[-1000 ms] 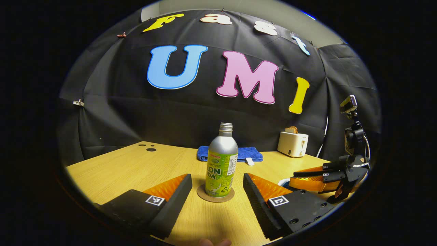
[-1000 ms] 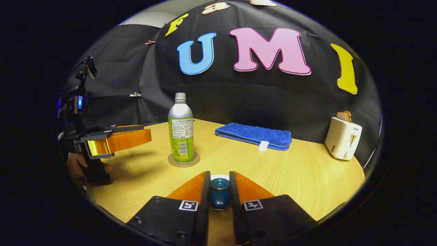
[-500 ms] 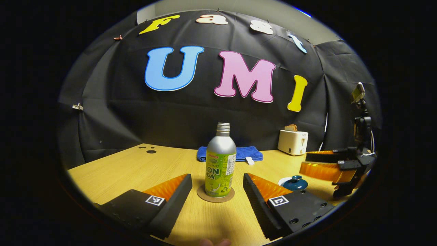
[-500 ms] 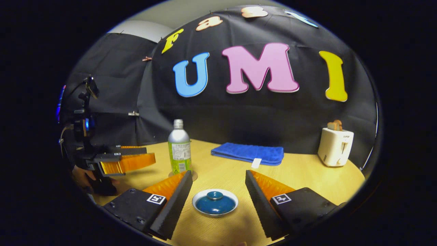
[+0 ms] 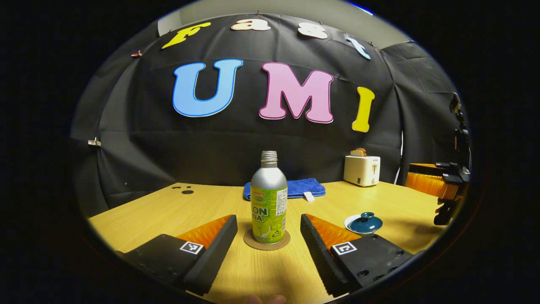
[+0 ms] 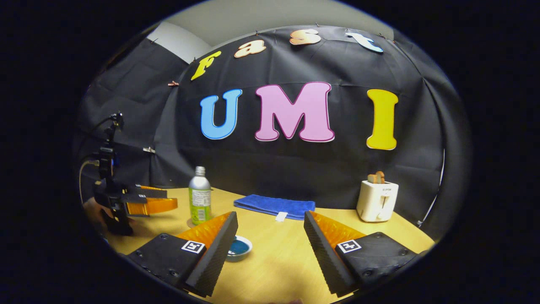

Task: Open the teacup lid with one hand, grasp the water bottle and pour water into the teacup with the other hand; after pouring, place the water bottle on the coaster and then close the teacup lid.

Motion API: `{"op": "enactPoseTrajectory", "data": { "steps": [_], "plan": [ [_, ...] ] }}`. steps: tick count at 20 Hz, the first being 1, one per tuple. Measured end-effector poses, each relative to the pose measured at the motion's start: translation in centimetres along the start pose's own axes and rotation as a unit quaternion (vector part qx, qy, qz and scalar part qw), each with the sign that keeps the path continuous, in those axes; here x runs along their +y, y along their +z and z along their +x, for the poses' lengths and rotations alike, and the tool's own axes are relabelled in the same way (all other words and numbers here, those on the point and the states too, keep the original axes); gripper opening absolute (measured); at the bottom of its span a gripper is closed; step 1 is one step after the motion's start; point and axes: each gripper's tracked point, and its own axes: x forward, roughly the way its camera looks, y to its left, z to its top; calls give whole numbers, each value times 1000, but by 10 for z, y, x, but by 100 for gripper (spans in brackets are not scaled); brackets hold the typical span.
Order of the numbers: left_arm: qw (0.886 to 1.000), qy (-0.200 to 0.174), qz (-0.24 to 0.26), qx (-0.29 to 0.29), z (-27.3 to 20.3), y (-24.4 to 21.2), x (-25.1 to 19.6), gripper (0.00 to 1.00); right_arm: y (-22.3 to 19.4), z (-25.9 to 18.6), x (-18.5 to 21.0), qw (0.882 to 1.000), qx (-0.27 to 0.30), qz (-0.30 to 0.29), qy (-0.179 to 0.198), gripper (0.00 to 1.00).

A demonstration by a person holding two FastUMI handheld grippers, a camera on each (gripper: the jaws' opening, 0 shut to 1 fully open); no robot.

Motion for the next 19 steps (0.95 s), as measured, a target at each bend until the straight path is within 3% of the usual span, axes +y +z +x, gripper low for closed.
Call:
{"op": "enactPoseTrajectory", "data": {
  "steps": [5,19],
  "plan": [
    [1000,1,0,-3,1,1,1,95,-6,0,-4,999,10,34,0,98],
    [1000,3,-5,-4,0,2,2,95,-3,-1,0,1000,7,18,-3,98]
  ]
}}
